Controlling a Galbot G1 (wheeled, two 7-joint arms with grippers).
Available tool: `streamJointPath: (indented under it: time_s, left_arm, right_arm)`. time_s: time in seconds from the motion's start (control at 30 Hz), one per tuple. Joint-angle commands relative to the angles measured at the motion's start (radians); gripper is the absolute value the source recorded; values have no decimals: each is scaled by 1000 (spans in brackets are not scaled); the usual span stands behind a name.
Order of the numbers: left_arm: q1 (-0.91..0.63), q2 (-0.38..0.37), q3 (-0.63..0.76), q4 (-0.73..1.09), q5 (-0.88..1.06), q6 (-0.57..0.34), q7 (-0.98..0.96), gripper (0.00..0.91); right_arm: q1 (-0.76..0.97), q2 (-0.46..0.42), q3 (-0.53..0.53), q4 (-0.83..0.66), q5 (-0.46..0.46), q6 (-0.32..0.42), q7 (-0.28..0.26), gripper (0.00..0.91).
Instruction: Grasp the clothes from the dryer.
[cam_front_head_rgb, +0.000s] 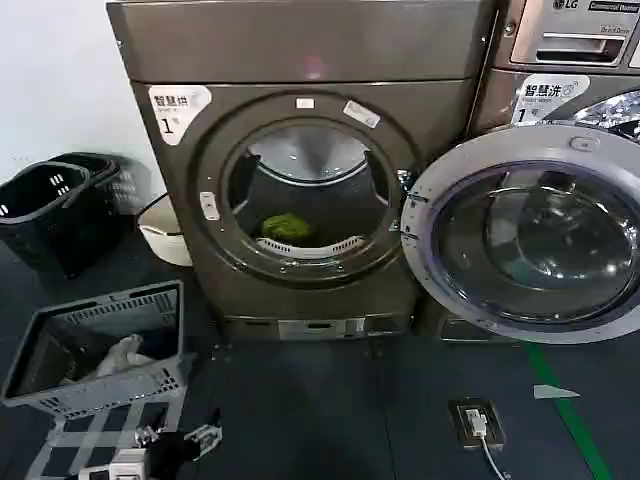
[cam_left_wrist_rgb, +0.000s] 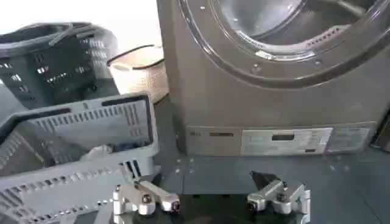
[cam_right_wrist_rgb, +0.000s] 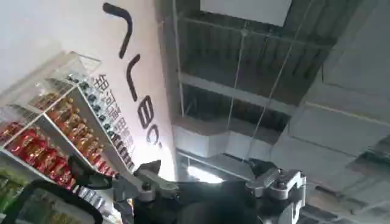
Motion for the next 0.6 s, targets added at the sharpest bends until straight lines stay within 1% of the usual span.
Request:
streamJointPath:
  time_s: [0.03,0.6]
  left_arm:
    - [2,1,-1,-3,3,0,1,907]
    - [5,-3,-4,-13,3,-1,1,907]
  right_arm:
    - [2,4,0,0,19,13,-32,907]
    - [7,-1,3,-5,32,23,-25,907]
